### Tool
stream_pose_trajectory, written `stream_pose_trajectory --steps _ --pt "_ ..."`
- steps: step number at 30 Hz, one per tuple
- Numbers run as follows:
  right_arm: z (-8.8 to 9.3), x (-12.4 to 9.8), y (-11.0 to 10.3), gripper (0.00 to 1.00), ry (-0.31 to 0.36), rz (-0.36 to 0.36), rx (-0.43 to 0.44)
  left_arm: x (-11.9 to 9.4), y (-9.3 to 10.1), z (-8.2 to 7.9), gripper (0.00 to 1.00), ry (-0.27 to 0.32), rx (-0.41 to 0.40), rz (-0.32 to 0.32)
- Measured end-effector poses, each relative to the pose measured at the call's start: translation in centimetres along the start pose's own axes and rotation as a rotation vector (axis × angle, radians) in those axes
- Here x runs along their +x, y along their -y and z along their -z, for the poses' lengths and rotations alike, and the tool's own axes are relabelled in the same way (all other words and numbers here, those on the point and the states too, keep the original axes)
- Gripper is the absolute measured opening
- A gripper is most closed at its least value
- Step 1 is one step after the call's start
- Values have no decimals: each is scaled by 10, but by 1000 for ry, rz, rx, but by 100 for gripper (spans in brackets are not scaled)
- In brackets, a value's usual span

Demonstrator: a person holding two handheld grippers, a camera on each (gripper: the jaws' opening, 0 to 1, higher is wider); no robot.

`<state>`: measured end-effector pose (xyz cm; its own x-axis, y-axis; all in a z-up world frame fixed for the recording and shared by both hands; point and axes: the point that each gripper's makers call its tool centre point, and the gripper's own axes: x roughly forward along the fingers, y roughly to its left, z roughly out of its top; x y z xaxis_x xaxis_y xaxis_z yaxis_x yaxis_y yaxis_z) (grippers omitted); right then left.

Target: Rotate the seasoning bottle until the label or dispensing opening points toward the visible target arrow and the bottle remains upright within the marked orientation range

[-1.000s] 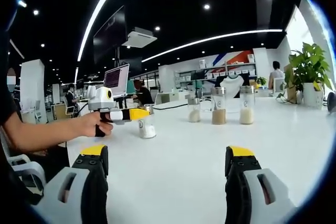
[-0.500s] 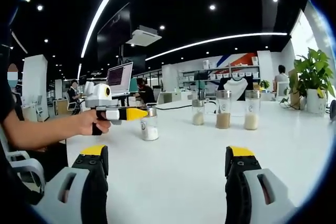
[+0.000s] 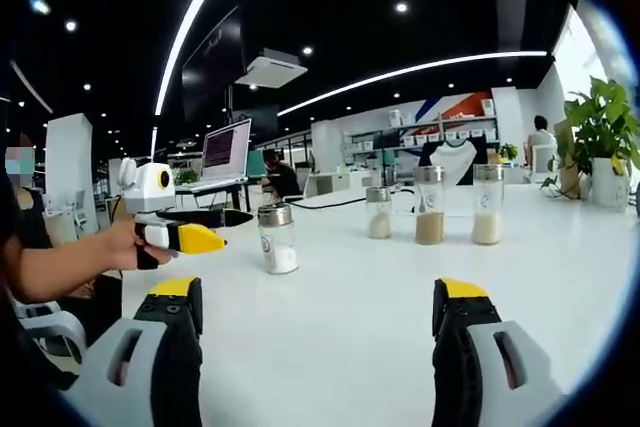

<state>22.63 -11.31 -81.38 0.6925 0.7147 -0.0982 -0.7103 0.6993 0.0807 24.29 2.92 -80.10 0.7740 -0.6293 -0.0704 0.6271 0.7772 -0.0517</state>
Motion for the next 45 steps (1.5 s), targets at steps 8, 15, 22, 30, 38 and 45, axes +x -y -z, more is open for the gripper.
stream_pose_trajectory --steps 8,15,22,30,38,45 --pt "-8 14 -1 99 -2 -26 -15 -18 7 1 100 -5 63 -44" --pt "-17 27 3 99 16 -27 -7 -26 7 3 100 19 13 -59" --pt "-26 47 16 99 21 -15 -16 -31 12 7 100 7 6 -51" --pt "-30 67 25 95 19 -35 -6 -39 9 10 100 -3 18 -71" --pt "-48 97 42 84 77 2 33 -39 11 10 100 11 0 -79" --pt "-46 127 62 79 80 77 13 -39 13 9 100 15 -5 -73"
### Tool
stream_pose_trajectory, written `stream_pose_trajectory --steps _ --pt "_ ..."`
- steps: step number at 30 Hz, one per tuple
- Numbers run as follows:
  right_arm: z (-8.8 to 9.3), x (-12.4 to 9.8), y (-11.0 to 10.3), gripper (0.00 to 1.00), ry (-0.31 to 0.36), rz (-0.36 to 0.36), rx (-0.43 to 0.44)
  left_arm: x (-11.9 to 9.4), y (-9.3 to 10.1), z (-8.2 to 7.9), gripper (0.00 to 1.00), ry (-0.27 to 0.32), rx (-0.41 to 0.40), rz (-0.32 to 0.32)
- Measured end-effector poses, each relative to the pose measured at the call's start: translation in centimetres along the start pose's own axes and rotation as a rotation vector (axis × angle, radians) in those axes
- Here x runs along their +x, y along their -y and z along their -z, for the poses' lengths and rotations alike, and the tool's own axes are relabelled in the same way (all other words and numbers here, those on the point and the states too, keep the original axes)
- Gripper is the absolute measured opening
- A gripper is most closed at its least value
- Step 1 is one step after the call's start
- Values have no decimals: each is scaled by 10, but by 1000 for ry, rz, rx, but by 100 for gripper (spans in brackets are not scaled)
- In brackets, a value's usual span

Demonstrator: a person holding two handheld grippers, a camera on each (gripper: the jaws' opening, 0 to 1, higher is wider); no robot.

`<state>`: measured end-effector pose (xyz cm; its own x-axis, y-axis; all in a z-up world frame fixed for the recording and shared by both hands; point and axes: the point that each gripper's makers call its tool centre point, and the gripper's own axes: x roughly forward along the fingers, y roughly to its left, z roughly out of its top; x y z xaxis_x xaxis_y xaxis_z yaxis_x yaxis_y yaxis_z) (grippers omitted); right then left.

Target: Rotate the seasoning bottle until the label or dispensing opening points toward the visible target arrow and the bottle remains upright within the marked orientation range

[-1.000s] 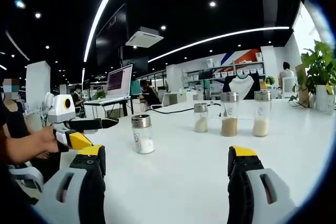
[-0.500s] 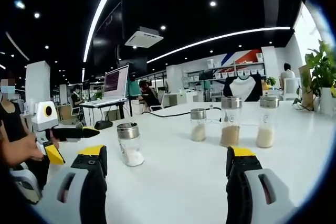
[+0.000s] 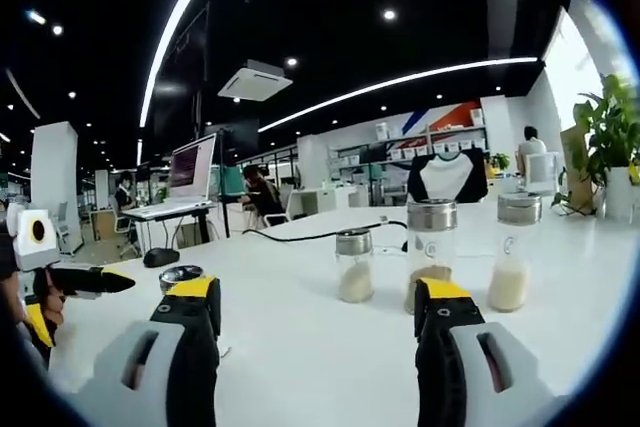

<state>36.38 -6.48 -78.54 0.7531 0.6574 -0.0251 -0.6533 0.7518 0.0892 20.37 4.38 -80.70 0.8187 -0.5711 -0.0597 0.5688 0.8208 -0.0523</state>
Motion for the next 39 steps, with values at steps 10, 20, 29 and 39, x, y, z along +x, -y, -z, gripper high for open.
stream_pose_trajectory --steps 10,20,29,39 --pt "1 31 16 66 7 47 -81 0 -1 -2 99 13 -4 6" --pt "13 64 8 65 -41 -9 -160 -2 -1 0 100 -6 6 14" --pt "31 92 12 66 -135 -50 -257 -5 -5 5 100 -14 -11 10" --pt "36 115 20 65 -181 -26 -277 -9 -7 2 99 -11 2 -1"
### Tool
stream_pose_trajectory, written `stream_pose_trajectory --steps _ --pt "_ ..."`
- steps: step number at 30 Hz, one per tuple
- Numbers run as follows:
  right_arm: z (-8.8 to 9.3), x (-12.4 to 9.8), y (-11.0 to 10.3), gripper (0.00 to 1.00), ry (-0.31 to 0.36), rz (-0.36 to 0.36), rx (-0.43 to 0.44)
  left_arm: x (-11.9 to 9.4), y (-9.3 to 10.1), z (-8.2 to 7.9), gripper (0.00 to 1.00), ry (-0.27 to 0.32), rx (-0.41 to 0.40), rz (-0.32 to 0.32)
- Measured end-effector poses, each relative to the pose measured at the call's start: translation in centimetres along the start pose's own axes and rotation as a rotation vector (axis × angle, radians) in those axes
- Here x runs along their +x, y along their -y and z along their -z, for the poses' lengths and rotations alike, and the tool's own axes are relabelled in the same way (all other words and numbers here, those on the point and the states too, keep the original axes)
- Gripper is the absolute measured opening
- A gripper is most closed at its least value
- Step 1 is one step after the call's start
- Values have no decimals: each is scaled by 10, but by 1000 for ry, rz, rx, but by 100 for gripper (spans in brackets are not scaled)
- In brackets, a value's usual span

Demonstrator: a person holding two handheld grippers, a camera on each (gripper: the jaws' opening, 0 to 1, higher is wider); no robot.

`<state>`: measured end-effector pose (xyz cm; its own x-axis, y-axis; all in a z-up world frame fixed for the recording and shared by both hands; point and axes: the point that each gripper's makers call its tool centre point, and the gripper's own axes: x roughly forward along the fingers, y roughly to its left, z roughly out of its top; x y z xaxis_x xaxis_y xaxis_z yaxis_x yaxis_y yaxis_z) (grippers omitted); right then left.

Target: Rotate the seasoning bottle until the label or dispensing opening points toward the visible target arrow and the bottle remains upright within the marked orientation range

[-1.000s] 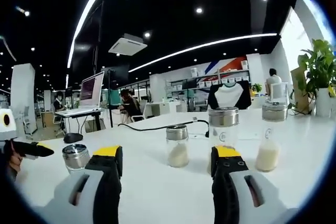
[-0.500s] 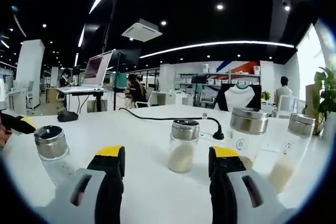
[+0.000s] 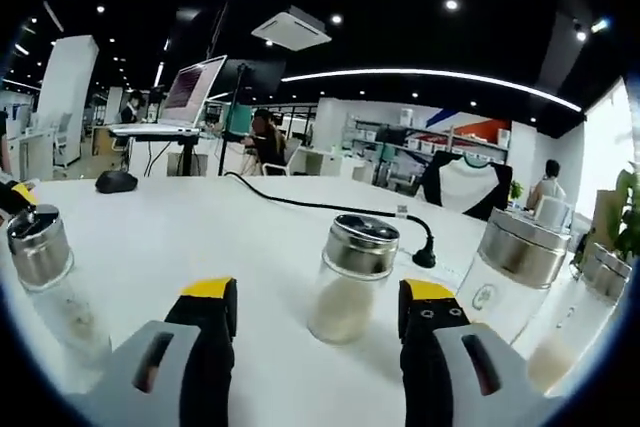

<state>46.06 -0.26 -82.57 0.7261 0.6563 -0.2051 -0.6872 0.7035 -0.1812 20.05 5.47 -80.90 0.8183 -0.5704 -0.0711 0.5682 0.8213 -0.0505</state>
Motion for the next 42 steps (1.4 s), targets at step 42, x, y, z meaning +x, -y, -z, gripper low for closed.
stream_pose_trajectory --steps 42 --pt "-32 -65 -2 30 135 -74 242 7 13 -4 96 51 -2 13"
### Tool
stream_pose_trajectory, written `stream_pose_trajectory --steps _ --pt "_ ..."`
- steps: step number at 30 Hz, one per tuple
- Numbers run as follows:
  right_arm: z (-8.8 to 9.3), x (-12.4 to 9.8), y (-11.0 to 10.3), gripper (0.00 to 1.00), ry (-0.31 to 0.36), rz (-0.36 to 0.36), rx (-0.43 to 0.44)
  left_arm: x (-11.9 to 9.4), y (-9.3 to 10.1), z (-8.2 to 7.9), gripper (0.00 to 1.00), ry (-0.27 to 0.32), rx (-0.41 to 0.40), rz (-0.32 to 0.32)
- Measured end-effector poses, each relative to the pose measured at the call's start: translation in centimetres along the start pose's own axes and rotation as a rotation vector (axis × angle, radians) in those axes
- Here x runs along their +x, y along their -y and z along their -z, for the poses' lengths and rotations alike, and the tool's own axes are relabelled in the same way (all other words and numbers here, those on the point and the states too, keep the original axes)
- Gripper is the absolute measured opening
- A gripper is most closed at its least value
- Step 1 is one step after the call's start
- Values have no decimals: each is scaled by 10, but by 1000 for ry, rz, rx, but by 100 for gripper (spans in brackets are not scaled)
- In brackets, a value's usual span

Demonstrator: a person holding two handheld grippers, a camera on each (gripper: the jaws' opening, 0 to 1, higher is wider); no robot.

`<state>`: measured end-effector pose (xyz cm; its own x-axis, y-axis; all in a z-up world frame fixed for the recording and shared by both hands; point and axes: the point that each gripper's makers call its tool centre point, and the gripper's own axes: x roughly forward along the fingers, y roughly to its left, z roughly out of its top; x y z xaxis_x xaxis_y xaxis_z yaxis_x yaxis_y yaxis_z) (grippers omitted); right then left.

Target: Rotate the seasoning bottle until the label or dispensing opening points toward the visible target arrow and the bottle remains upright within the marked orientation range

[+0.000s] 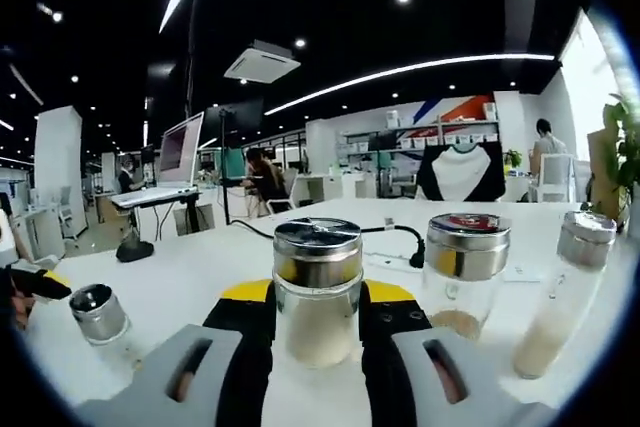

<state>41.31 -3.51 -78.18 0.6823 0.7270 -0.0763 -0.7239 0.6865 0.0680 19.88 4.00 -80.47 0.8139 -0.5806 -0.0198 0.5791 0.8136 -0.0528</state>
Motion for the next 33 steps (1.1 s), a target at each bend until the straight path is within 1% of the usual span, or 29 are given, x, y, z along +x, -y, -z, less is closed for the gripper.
stream_pose_trajectory --steps 2,3,4,5,6,8,10,12,15,17,19,21,22,24,27,29,31,33 --pt "-1 -11 -9 30 9 -41 10 2 3 1 95 -4 14 2" --pt "-1 -21 -19 30 23 -89 28 3 5 2 94 -2 18 1" --pt "-1 -26 -22 30 26 -106 31 3 5 2 93 3 17 -2" --pt "-1 -28 -23 30 28 -112 30 3 5 2 92 7 16 -4" --pt "-1 -37 -27 30 28 -124 22 3 6 1 90 25 8 -6" --pt "-2 -45 -33 30 30 -142 12 3 7 0 87 35 9 -13" --pt "-3 -55 -37 30 40 -154 20 3 7 -5 86 54 41 -22" --pt "-4 -64 -41 30 43 -162 24 4 7 -4 84 39 45 -20" --pt "-4 -74 -48 30 38 -178 -10 7 11 -2 84 12 65 -8" --pt "-3 -82 -56 30 44 -202 -12 10 15 -1 83 -6 97 8" --pt "-4 -94 -73 30 62 -293 30 16 21 0 82 -26 124 37" --pt "-3 -100 -80 30 75 -330 24 22 26 2 79 -36 141 59" --pt "0 -103 -82 30 61 -344 12 26 30 3 78 -41 151 78" --pt "5 -108 -88 30 35 -356 -17 34 35 6 74 -50 159 110" --pt "11 -112 -90 30 7 -377 -53 44 37 9 69 -66 159 124" --pt "13 -119 -97 30 -1 -404 -74 51 39 8 66 -63 146 140" --pt "13 -124 -101 30 1 -419 -72 58 41 7 64 -61 134 152" --pt "14 -129 -104 31 2 -418 -79 64 45 8 62 -68 139 174"
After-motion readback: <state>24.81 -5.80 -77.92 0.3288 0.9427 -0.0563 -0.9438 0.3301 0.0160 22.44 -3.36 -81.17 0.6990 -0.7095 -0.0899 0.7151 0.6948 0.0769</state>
